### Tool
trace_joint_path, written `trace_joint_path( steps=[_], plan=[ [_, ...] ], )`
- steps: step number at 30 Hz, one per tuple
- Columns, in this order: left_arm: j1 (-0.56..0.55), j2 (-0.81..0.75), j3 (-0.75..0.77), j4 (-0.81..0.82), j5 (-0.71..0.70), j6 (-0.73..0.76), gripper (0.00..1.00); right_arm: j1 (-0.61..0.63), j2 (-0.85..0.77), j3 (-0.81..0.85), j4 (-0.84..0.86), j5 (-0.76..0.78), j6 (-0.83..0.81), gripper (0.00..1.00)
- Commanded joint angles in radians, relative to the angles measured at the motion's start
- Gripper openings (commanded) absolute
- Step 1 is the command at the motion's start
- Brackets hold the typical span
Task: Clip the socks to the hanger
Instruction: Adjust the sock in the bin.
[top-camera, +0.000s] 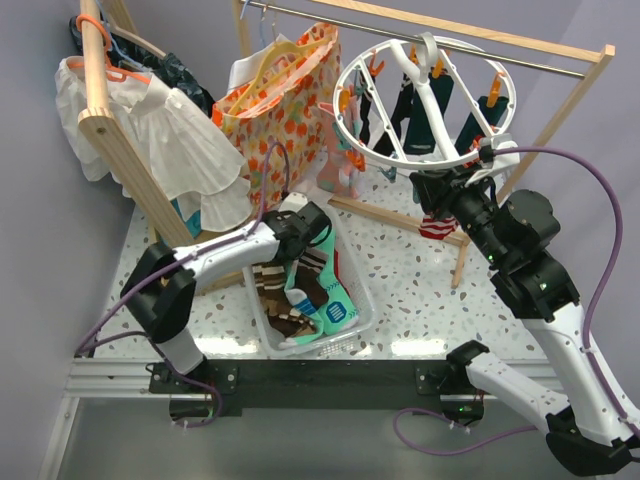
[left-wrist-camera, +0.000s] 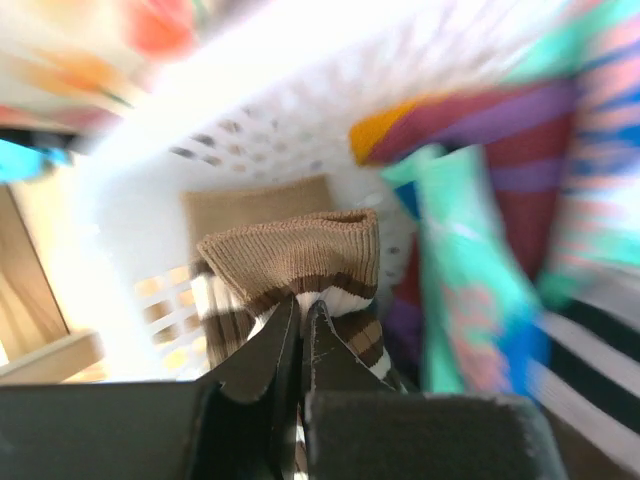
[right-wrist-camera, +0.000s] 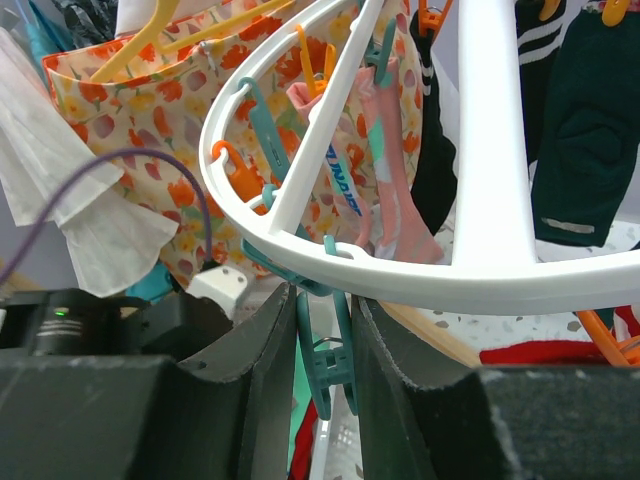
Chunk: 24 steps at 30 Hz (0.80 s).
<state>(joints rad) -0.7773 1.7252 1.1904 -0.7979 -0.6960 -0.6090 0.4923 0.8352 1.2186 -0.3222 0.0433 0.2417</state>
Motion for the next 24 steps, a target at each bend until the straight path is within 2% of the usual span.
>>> trace_joint_path(
  steps=[1, 4, 9, 14, 16, 19, 24],
  plan=[
    [-0.051, -0.156, 0.136, -0.041, -0.095, 0.009, 0.0, 0.003, -0.004, -0.002, -0.025, 0.003, -0.018, 0.0],
    [-0.082, -0.217, 0.166, -0.024, -0.122, 0.031, 0.0, 0.002, -0.004, 0.004, -0.023, 0.004, -0.016, 0.0],
    [-0.097, -0.325, 0.152, 0.051, -0.068, 0.08, 0.0, 0.002, -0.004, 0.01, -0.028, 0.003, -0.018, 0.0],
    [-0.097, -0.415, 0.04, 0.258, 0.153, 0.144, 0.01, 0.003, 0.002, 0.019, -0.029, -0.003, -0.016, 0.0],
    [-0.097, -0.415, -0.014, 0.349, 0.257, 0.129, 0.02, 0.003, 0.002, 0.019, -0.032, -0.003, -0.016, 0.0],
    [-0.097, -0.377, -0.135, 0.475, 0.331, 0.098, 0.05, 0.003, 0.001, 0.018, -0.035, -0.002, -0.015, 0.0],
    [-0.096, -0.334, -0.235, 0.497, 0.319, 0.026, 0.08, 0.002, -0.004, 0.025, -0.048, 0.006, -0.024, 0.0]
  ],
)
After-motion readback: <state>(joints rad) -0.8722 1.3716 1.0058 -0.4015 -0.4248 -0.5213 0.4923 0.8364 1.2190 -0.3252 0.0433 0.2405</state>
